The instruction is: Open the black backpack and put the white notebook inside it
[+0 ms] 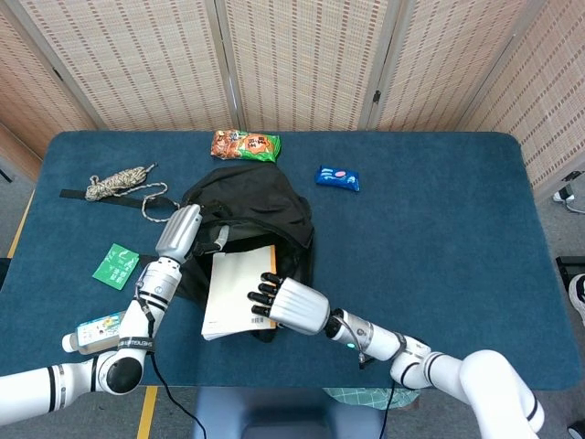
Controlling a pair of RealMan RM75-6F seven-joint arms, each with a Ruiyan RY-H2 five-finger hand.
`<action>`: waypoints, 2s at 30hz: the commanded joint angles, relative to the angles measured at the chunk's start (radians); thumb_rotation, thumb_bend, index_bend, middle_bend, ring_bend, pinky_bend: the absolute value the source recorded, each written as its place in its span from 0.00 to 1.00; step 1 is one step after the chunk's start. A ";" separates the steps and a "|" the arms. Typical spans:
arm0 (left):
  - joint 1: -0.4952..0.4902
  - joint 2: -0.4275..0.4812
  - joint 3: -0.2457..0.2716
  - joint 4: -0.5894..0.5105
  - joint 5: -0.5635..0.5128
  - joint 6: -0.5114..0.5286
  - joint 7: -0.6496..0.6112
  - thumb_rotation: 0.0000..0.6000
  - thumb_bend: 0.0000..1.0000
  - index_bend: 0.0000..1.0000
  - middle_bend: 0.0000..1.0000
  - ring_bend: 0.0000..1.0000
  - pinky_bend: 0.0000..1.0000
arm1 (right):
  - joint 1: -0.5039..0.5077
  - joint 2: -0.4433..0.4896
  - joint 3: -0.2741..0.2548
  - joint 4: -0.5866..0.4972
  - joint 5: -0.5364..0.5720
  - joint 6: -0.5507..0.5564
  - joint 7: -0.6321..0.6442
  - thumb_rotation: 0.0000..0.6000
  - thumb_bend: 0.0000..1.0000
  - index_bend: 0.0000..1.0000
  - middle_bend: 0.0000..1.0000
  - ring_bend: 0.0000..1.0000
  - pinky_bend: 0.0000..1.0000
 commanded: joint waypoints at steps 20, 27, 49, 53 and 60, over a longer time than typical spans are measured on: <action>0.008 0.043 0.020 -0.037 0.002 -0.004 -0.033 1.00 0.72 0.69 0.42 0.39 0.05 | 0.175 -0.257 0.054 0.421 0.185 -0.240 -0.097 1.00 0.63 0.77 0.48 0.53 0.40; 0.007 0.049 0.022 -0.035 -0.002 -0.006 -0.041 1.00 0.72 0.69 0.42 0.39 0.05 | 0.211 -0.284 0.059 0.482 0.237 -0.324 -0.136 1.00 0.63 0.77 0.48 0.53 0.40; -0.073 0.025 -0.021 0.097 -0.158 -0.042 0.009 1.00 0.72 0.68 0.42 0.39 0.05 | 0.239 -0.322 0.094 0.467 0.377 -0.445 -0.326 1.00 0.57 0.19 0.22 0.35 0.24; -0.110 0.011 -0.039 0.155 -0.239 -0.060 0.042 1.00 0.72 0.68 0.42 0.38 0.05 | 0.229 -0.306 0.103 0.426 0.400 -0.457 -0.354 1.00 0.43 0.01 0.12 0.28 0.18; -0.155 -0.007 -0.058 0.225 -0.333 -0.077 0.077 1.00 0.72 0.68 0.42 0.38 0.05 | 0.204 -0.264 0.103 0.328 0.417 -0.444 -0.358 1.00 0.28 0.00 0.06 0.23 0.16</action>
